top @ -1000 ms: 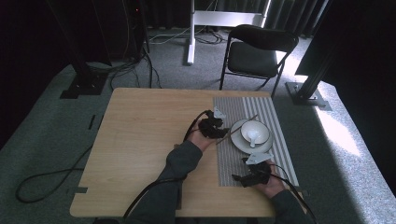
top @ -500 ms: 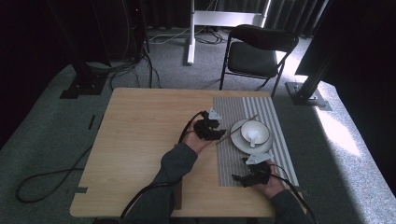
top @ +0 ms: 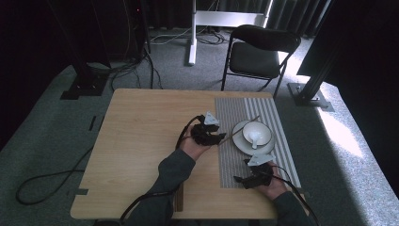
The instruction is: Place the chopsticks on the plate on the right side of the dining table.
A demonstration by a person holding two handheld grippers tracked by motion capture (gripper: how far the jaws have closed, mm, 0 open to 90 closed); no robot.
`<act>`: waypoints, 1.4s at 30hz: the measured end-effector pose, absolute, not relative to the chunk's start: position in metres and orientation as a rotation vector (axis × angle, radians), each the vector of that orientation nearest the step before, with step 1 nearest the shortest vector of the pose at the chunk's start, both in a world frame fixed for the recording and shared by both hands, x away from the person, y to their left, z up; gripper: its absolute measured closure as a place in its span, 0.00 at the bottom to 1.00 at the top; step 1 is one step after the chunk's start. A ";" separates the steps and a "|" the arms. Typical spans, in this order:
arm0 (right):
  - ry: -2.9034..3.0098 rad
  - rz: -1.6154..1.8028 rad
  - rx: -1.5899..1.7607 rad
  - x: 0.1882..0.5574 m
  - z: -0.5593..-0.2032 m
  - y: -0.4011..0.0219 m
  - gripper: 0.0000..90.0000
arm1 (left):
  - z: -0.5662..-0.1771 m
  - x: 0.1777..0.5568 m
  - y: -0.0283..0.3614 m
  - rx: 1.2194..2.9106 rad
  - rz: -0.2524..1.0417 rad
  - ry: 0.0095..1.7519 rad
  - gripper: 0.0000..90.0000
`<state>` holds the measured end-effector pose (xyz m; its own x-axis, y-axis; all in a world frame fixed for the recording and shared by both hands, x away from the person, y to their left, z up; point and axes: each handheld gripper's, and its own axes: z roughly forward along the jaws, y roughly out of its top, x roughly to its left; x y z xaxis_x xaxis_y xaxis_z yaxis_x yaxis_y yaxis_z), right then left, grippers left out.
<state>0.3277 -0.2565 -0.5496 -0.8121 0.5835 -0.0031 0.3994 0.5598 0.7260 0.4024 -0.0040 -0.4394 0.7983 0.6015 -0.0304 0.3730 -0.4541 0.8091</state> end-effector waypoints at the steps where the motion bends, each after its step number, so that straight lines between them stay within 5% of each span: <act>1: 2.552 1.096 0.819 0.328 -0.550 -0.257 0.14 | -0.439 0.401 -0.003 2.096 0.327 0.715 0.63; 42: 2.552 1.095 0.819 0.328 -0.549 -0.257 0.14 | -0.446 0.369 0.066 2.050 0.391 0.824 0.61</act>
<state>0.3278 -0.2566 -0.5495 -0.8122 0.5833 -0.0043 0.3990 0.5609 0.7254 0.3694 0.0661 -0.4464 0.7317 0.6810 -0.0284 0.4080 -0.4043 0.8186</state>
